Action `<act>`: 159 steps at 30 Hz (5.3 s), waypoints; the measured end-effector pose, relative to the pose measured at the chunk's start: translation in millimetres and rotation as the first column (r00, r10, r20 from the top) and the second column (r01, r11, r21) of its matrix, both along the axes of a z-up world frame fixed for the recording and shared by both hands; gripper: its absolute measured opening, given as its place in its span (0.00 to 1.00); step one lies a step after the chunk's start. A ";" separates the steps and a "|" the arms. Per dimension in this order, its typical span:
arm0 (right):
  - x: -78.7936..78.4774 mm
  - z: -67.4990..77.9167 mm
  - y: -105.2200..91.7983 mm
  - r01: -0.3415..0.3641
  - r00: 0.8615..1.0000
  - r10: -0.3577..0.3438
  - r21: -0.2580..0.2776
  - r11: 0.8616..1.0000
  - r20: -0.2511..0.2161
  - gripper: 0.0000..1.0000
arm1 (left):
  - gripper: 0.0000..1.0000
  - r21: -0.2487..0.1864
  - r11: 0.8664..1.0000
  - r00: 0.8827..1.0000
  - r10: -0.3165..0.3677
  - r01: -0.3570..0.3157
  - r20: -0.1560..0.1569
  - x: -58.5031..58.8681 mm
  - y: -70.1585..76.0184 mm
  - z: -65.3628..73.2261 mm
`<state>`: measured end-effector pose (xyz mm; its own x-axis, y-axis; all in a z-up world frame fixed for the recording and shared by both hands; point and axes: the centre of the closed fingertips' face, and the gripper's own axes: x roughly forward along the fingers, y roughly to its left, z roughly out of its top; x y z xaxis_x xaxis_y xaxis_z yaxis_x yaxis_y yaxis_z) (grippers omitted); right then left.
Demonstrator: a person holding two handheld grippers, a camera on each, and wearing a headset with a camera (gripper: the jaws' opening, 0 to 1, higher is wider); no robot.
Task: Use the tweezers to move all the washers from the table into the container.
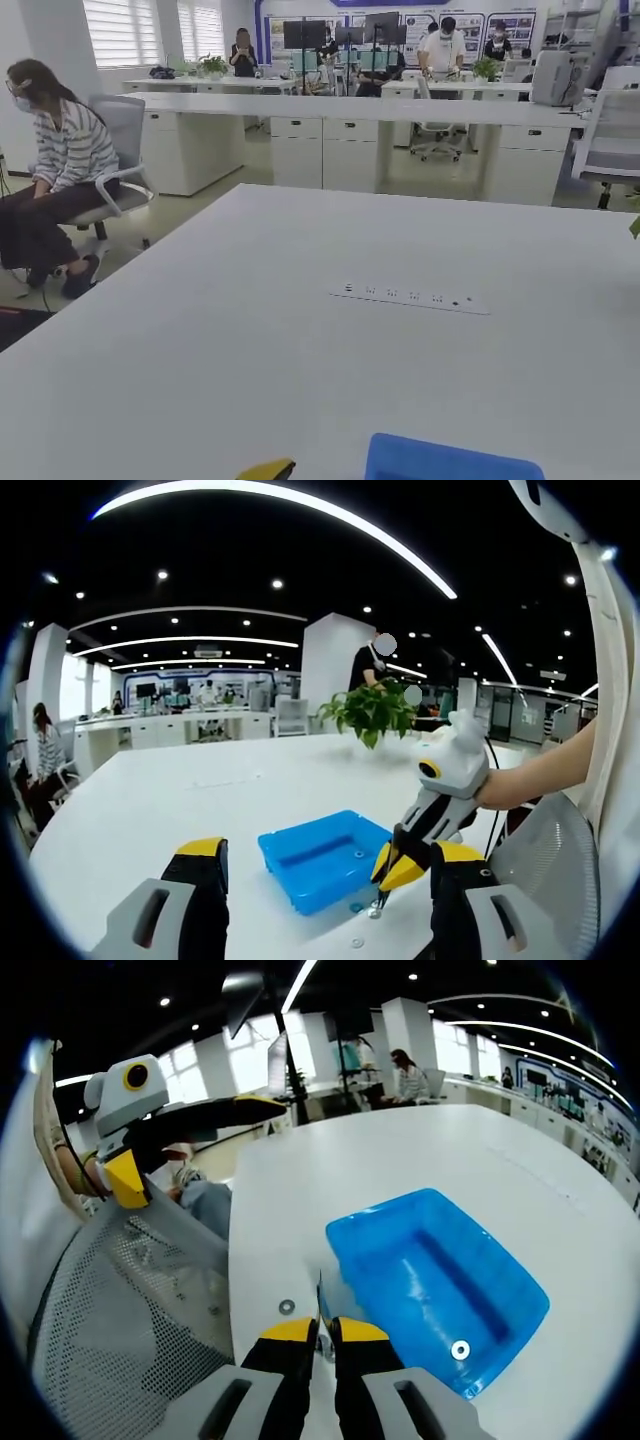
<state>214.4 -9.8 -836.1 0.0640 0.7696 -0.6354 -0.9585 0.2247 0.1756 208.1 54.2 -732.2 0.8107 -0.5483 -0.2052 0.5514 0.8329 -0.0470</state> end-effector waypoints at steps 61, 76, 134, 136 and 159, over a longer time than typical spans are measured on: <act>87.2 65.4 -27.9 0.419 0.907 -0.390 0.257 0.871 -0.156 0.03 | 0.82 0.007 1.000 1.000 -0.002 0.002 -0.006 -0.6 0.2 -2.1; 99.2 33.1 -25.8 0.414 0.907 -0.394 0.146 0.898 -0.151 0.03 | 0.81 0.011 1.000 1.000 -0.006 0.006 -0.011 -1.5 -0.3 -3.3; 77.9 56.4 -11.6 0.299 0.954 -0.299 0.175 0.938 -0.023 0.04 | 0.80 0.029 0.999 1.000 -0.013 0.014 -0.024 -1.4 -0.8 -7.2; 75.3 61.2 -10.1 0.295 0.955 -0.297 0.187 0.937 -0.020 0.04 | 0.80 0.027 1.000 1.000 -0.013 0.014 -0.025 -1.5 -0.6 -7.4; 46.7 63.5 3.9 0.231 0.973 -0.223 0.199 0.952 -0.064 0.04 | 0.80 0.030 0.999 1.000 -0.013 0.013 -0.026 -1.9 -1.0 -8.0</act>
<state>261.1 -5.9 -772.6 0.2298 0.8508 -0.4726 -0.8774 0.3913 0.2777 206.2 53.2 -740.2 0.7978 -0.5520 -0.2427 0.5610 0.8270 -0.0367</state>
